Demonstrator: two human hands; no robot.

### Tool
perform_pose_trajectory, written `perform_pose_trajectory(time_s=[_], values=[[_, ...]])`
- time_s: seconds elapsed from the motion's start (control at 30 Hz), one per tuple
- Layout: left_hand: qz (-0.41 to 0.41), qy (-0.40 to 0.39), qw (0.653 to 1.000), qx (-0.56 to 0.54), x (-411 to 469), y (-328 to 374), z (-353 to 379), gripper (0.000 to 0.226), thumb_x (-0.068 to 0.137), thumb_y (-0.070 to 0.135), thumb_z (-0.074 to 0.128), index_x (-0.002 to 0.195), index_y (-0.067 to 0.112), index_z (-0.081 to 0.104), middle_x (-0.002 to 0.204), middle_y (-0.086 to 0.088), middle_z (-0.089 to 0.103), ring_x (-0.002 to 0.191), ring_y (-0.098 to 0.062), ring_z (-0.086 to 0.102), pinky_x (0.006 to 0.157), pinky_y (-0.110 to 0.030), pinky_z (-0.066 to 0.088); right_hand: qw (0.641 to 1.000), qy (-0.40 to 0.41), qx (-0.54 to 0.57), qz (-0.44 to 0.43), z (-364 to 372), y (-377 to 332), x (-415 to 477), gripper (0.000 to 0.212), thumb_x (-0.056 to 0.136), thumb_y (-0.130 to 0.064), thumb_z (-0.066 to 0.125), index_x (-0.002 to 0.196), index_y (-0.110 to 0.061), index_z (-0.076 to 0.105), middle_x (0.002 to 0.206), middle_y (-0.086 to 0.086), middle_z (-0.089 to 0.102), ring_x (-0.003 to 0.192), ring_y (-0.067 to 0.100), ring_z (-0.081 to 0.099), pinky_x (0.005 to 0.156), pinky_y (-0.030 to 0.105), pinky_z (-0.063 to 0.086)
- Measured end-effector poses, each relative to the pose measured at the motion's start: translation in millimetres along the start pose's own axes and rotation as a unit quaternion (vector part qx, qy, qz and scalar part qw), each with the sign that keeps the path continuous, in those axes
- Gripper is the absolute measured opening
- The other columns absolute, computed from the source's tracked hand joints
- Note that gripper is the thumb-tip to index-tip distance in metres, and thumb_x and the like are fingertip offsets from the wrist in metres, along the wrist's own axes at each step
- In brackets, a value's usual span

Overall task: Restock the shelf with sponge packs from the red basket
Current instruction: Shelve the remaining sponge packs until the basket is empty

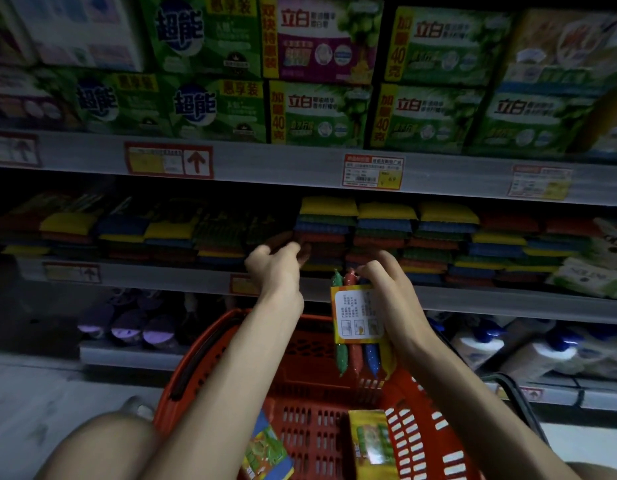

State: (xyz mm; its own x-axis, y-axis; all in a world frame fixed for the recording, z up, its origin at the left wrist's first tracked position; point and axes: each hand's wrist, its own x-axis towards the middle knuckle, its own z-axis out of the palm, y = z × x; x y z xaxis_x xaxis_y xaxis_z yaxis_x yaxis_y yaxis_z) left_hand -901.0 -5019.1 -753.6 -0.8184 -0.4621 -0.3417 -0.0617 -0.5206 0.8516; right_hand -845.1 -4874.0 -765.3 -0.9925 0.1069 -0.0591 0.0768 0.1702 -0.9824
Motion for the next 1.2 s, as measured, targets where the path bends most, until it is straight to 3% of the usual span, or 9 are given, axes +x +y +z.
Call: perform_pose_trajectory(time_s=[0.07,0.2,0.3,0.47,0.7,0.83,0.93,1.03,1.2], values=[[-0.002,-0.004,1.0,0.0,0.8,-0.7,1.1,0.02,0.092,-0.014,0.06,0.087,0.004,0.066,0.088,-0.009,0.067,0.079,-0.021,0.069,0.064,-0.021,0.062,1.0,-0.006,-0.006,0.0,-1.6,-0.6,-0.6,0.027,0.094,-0.042,0.053,0.114,-0.026,0.044,0.094,-0.01,0.055,0.066,-0.007,0.059,0.066,0.027,0.041],[0.0,-0.005,1.0,0.016,2.6,-5.7,3.5,0.019,0.09,-0.014,0.063,0.096,0.003,0.07,0.087,-0.007,0.069,0.076,-0.018,0.07,0.063,-0.02,0.061,1.0,-0.012,-0.005,0.0,-3.9,-3.1,-2.0,0.034,0.085,-0.05,0.053,0.109,-0.031,0.038,0.099,-0.01,0.051,0.075,0.001,0.059,0.07,0.029,0.043],[0.011,-0.004,0.999,0.033,4.5,-9.2,3.0,0.021,0.09,-0.011,0.065,0.106,-0.001,0.072,0.092,-0.008,0.071,0.08,-0.018,0.071,0.065,-0.02,0.061,1.0,-0.013,-0.004,0.003,-5.7,-3.9,-2.3,0.03,0.09,-0.046,0.054,0.111,-0.029,0.039,0.099,-0.009,0.052,0.07,-0.005,0.06,0.068,0.026,0.043],[0.026,-0.012,0.999,0.042,6.0,-13.4,-0.3,0.023,0.09,-0.009,0.067,0.111,-0.002,0.073,0.1,-0.012,0.074,0.09,-0.025,0.074,0.063,-0.018,0.06,1.0,-0.007,0.0,0.014,-6.8,-4.7,-1.3,0.047,0.075,-0.058,0.054,0.112,-0.032,0.042,0.112,-0.003,0.052,0.091,0.012,0.061,0.075,0.035,0.045],[0.042,-0.02,0.996,0.082,2.6,-13.0,-8.9,0.019,0.09,-0.006,0.069,0.107,0.003,0.071,0.09,-0.009,0.074,0.07,-0.012,0.074,0.063,-0.022,0.06,1.0,-0.003,0.004,0.027,-7.5,-4.6,-1.2,0.045,0.077,-0.059,0.055,0.112,-0.034,0.043,0.113,-0.002,0.05,0.1,0.02,0.06,0.08,0.041,0.047],[0.081,-0.033,0.985,0.149,-0.2,-19.0,-19.2,0.02,0.093,0.001,0.069,0.112,0.004,0.072,0.093,-0.01,0.076,0.084,-0.018,0.075,0.067,-0.026,0.061,1.0,0.003,-0.008,0.025,-7.6,-4.6,-6.7,0.065,0.078,-0.059,0.054,0.13,-0.021,0.049,0.119,0.0,0.056,0.096,0.016,0.065,0.076,0.035,0.047],[0.136,-0.04,0.963,0.23,-6.9,-24.2,-26.7,0.026,0.096,0.008,0.066,0.121,0.015,0.07,0.105,-0.003,0.074,0.088,-0.013,0.071,0.075,-0.027,0.059,1.0,0.018,-0.014,0.014,-8.9,-5.0,-11.1,0.067,0.088,-0.053,0.056,0.148,-0.026,0.042,0.125,-0.003,0.061,0.098,0.012,0.066,0.075,0.03,0.047],[0.174,-0.059,0.938,0.294,-17.6,-28.0,-28.9,0.04,0.101,0.015,0.061,0.14,0.022,0.059,0.102,0.008,0.065,0.078,0.003,0.061,0.054,-0.006,0.045,0.999,0.029,-0.017,0.012,-10.8,-8.9,-15.4,0.062,0.098,-0.041,0.054,0.155,-0.028,0.033,0.122,-0.012,0.057,0.098,0.004,0.062,0.077,0.027,0.047],[0.204,-0.077,0.913,0.344,-23.0,-31.7,-30.6,0.054,0.103,0.02,0.058,0.154,0.027,0.042,0.107,0.008,0.062,0.075,0.004,0.056,0.049,-0.006,0.042,0.998,0.041,-0.027,0.026,-14.3,-15.6,-22.9,0.064,0.099,-0.039,0.054,0.158,-0.029,0.03,0.102,-0.028,0.049,0.094,0.002,0.061,0.073,0.023,0.046]])
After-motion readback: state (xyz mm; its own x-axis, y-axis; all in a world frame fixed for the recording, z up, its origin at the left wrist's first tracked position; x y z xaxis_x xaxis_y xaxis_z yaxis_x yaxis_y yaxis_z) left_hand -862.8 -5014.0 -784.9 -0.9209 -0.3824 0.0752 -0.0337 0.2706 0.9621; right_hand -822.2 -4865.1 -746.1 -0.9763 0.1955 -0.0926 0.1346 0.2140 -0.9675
